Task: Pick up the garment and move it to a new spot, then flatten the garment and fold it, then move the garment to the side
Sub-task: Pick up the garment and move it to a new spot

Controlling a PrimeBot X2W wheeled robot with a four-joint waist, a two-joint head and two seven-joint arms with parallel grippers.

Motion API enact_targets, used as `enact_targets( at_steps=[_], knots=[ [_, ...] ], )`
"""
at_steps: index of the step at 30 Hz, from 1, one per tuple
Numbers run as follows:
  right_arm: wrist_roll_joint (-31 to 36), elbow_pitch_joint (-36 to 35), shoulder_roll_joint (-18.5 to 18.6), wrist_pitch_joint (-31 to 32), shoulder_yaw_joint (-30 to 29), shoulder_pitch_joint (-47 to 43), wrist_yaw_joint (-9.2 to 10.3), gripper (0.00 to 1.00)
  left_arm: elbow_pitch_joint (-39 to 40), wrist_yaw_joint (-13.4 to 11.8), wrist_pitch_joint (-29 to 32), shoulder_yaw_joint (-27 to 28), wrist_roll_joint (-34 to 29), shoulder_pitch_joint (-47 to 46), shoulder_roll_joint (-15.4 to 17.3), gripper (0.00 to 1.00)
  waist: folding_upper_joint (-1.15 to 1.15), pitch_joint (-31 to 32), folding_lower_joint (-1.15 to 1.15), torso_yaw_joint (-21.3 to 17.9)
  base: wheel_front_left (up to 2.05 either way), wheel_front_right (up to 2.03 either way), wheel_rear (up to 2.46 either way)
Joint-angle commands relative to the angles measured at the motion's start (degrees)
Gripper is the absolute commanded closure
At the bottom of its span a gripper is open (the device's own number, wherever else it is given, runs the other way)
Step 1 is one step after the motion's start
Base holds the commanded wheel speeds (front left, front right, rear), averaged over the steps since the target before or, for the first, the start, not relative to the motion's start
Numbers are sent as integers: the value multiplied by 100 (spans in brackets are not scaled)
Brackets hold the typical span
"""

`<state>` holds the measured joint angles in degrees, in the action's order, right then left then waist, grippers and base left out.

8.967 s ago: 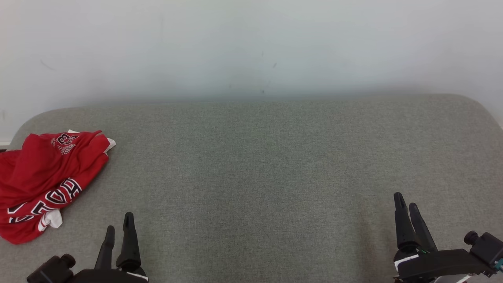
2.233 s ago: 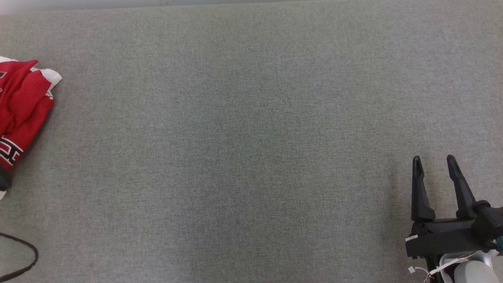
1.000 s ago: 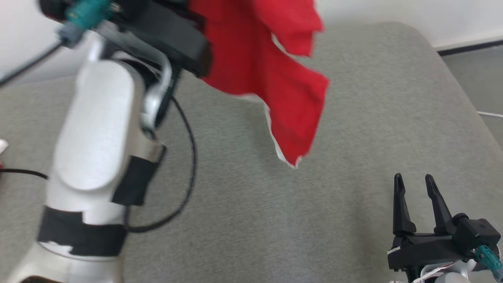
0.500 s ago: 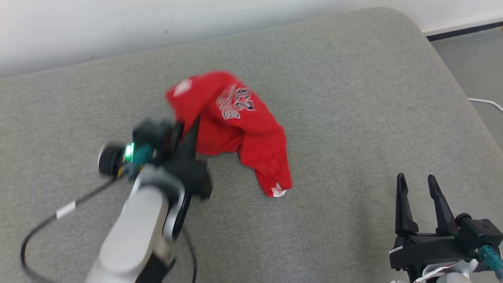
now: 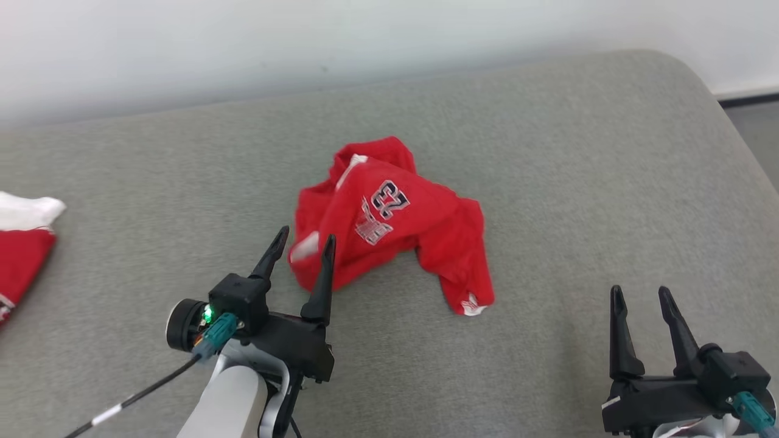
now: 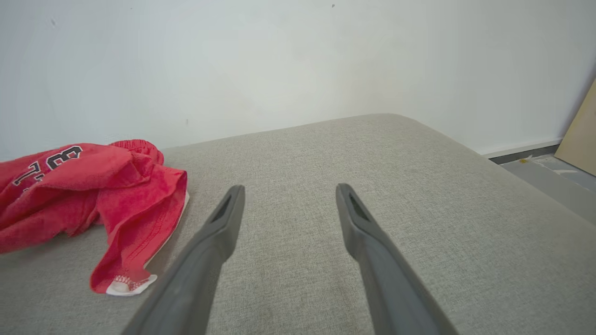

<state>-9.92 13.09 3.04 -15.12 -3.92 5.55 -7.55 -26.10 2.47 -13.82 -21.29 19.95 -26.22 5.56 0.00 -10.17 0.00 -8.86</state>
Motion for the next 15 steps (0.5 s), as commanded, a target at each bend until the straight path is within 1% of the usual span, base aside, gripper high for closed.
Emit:
enact_targets(
  at_steps=[1,5,9,12,15],
  knots=[
    [47,-4,34,-5,-10,-72,12,0,117,-30,-43,36,-3,140,26,0,0,265,0,286,0,0,0],
    [62,-10,39,-5,-9,-170,12,0,622,-159,-102,259,6,363,227,0,0,430,0,520,0,0,0],
    [94,-19,36,-5,27,-250,12,0,1062,-314,-134,598,-22,699,484,0,0,570,0,687,0,0,0],
    [89,-26,47,-5,54,-280,12,0,1432,-404,-141,878,3,1050,560,0,0,679,0,773,0,0,0],
    [110,-13,51,-5,112,-329,12,0,1731,-430,-139,1150,-77,1502,669,0,0,787,0,802,0,0,0]
  ],
)
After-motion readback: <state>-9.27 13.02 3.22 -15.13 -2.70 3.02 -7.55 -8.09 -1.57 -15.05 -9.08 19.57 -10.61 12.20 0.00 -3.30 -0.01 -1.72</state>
